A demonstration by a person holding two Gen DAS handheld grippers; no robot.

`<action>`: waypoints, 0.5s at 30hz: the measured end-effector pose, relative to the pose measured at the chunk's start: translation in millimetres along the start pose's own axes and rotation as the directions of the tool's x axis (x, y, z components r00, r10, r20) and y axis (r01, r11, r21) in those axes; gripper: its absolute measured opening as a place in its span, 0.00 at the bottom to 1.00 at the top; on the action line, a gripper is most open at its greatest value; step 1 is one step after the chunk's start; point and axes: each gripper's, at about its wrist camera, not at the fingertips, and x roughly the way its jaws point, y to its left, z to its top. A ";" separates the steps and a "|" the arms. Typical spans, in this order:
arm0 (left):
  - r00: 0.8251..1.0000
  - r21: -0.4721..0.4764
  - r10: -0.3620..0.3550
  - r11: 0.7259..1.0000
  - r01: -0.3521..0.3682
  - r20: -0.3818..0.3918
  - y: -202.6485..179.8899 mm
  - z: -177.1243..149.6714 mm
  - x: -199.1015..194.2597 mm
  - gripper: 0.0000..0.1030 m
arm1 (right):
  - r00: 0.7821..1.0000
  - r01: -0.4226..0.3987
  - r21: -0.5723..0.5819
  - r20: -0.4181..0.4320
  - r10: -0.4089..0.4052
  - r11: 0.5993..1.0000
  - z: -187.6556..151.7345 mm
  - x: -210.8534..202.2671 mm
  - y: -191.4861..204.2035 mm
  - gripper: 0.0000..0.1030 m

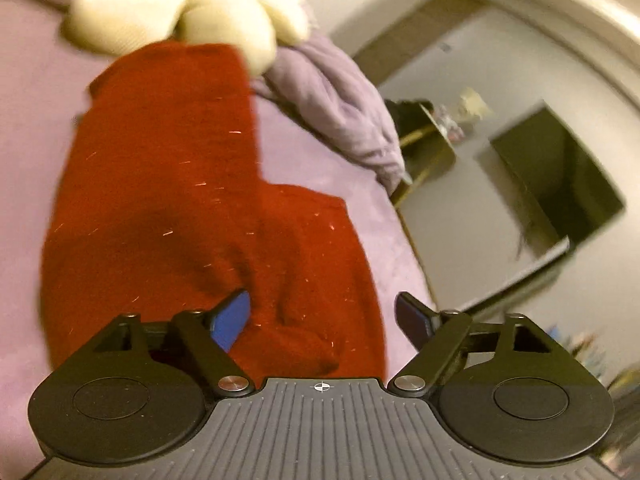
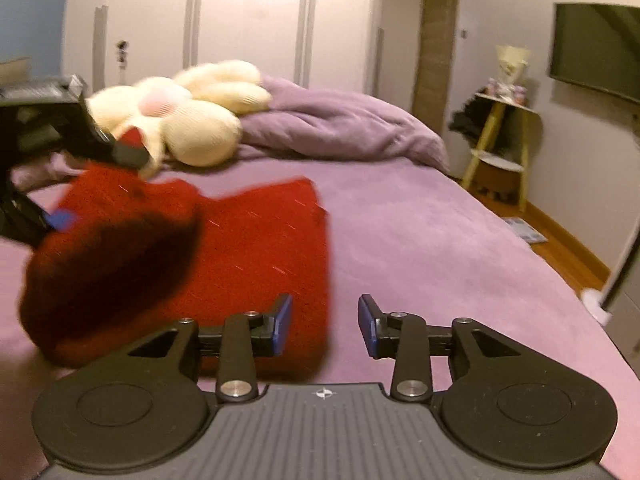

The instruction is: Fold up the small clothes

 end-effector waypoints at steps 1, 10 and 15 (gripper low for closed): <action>1.000 0.003 -0.015 1.000 0.015 0.023 0.6 0.0 -10.6 0.82 | 1.000 -0.021 -0.011 0.011 0.021 1.000 3.4 -0.5 6.5 0.35; 0.934 -0.132 0.249 0.966 -0.222 0.256 69.2 7.8 -84.5 0.89 | 0.974 -0.202 -0.049 0.092 0.206 0.978 37.2 1.2 42.0 0.45; 0.938 -0.210 0.293 0.944 -0.253 0.185 110.1 7.8 -72.8 0.89 | 0.908 -0.378 -0.103 0.155 0.390 0.920 81.7 7.7 79.5 0.77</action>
